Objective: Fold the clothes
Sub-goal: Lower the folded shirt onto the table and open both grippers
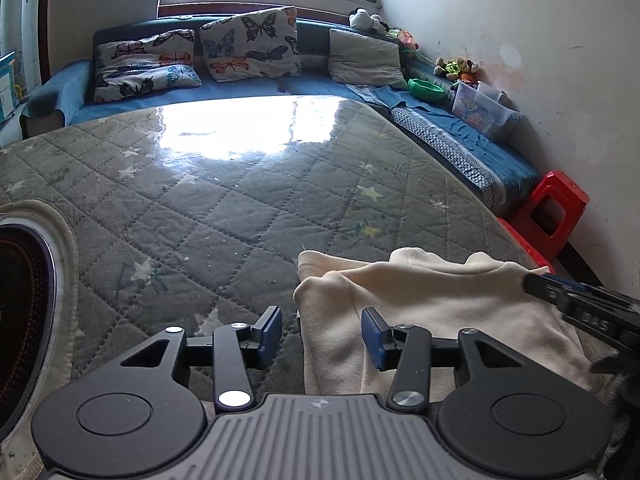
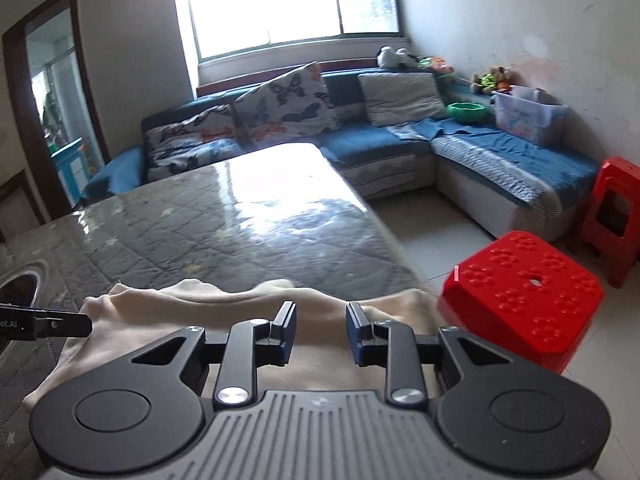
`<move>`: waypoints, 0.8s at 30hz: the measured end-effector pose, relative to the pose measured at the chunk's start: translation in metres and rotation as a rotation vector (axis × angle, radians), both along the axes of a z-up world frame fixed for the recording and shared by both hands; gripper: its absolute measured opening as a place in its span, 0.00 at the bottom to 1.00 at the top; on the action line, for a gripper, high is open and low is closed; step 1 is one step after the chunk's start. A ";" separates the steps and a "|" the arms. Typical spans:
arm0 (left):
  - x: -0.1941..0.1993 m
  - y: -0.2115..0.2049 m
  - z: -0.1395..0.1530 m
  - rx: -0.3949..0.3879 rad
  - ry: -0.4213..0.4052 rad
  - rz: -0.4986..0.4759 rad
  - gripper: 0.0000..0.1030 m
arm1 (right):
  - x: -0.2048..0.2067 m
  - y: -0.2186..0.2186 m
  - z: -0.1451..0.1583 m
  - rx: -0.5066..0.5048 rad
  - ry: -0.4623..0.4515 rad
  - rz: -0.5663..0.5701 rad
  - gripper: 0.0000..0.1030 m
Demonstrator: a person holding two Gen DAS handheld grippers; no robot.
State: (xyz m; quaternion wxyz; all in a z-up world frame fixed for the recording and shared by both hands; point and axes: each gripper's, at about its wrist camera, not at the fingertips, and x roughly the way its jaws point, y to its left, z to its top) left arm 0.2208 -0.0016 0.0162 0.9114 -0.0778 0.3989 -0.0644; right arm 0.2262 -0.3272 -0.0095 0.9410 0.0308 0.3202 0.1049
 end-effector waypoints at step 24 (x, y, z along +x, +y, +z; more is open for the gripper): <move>-0.037 -0.014 -0.006 0.094 -0.051 -0.049 0.56 | -0.055 0.018 0.008 -0.055 0.013 0.096 0.38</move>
